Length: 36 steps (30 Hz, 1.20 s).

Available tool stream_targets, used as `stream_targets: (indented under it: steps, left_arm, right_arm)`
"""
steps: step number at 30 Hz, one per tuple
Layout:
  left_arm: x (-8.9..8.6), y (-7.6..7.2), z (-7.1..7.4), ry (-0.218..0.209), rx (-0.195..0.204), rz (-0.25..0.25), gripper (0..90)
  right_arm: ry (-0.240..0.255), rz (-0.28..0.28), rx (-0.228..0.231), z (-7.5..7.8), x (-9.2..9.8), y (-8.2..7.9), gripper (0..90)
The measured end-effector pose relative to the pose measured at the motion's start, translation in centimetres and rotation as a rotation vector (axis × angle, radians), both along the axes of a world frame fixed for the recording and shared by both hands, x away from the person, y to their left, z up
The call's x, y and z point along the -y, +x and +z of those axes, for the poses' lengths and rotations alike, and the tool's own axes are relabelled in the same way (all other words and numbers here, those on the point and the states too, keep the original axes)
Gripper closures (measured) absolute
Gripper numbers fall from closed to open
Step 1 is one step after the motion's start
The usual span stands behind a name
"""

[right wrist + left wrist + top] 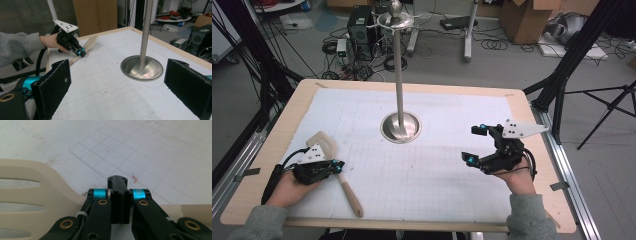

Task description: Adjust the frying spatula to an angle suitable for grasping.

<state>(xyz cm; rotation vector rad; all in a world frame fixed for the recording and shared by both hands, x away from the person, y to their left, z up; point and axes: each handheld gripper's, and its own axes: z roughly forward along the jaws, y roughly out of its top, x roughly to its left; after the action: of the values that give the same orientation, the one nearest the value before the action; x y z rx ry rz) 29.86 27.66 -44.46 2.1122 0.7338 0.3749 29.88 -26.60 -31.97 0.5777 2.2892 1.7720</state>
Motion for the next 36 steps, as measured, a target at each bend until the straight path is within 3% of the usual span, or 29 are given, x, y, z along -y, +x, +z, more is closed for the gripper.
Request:
stream_targets:
  steps: [5, 11, 20, 22, 28, 36]
  left_arm:
    - [-0.2, -1.1, 1.5, -0.100, 0.048, -0.050, 89.9]
    - [-0.6, -3.0, 1.6, -0.120, 0.048, -0.085, 89.9]
    - [-0.3, -5.2, 1.2, -0.101, 0.034, -0.173, 89.9]
    - [-0.1, -5.4, 0.9, -0.079, 0.019, -0.197, 89.9]
    - [0.3, -5.6, 0.4, -0.053, -0.004, -0.221, 89.9]
    - [0.5, -5.6, -0.2, -0.047, -0.030, -0.245, 89.9]
  right_arm:
    - [0.021, -0.011, 0.011, 0.2, 0.3, 0.0, 6.1]
    - [0.026, -0.008, 0.012, 0.3, 0.4, 0.1, 6.1]
    - [0.026, -0.004, 0.006, 0.3, 0.2, 0.3, 6.1]
    - [0.022, -0.003, 0.006, 0.2, 0.1, 0.4, 6.1]
    - [0.022, -0.002, 0.006, 0.3, 0.1, 0.3, 6.1]
    - [0.022, -0.003, 0.004, 0.3, 0.2, 0.3, 6.1]
